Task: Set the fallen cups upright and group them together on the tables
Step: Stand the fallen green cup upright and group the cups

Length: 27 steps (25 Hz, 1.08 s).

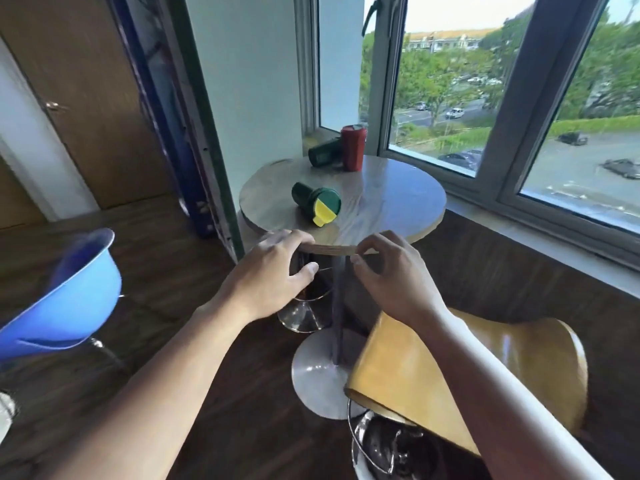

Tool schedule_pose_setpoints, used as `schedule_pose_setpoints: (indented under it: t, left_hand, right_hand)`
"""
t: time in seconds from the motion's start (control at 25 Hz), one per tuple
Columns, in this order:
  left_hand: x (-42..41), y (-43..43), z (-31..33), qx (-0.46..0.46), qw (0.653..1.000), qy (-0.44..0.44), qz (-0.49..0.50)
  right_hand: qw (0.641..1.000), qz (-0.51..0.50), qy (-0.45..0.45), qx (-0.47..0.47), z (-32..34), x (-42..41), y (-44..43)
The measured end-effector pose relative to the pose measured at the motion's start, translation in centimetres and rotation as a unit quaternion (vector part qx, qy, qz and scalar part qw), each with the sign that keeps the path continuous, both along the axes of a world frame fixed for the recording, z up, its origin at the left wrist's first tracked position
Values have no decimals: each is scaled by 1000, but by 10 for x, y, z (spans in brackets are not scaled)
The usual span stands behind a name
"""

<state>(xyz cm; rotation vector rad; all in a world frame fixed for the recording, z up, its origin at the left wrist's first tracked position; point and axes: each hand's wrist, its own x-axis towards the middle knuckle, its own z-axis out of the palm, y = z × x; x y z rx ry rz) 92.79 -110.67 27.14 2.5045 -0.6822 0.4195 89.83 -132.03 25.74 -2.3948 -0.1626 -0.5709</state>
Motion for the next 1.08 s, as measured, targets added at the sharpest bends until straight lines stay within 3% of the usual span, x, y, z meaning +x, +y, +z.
schedule_pose_setpoints:
  t: [0.52,0.68,0.84,0.96,1.08]
  left_hand:
    - [223,-2,2,88,994,67,3]
    - [284,0,-10,185,975,96,-71]
    - [336,-6,-20,196,961,93,-171]
    - [370,-6,-23,184,954,47,-232]
    - [399,-5,-21,138,948,41,-283]
  right_hand:
    - [993,-12,118,26,-23,190,-17]
    - [984,-46,171,-2,-34,226,-20]
    - [972,-57,227,-20,-35,255,-15]
    - [969,-60,237,17,-29,269,-14]
    - [976,-73,173,113,-23,284,-10]
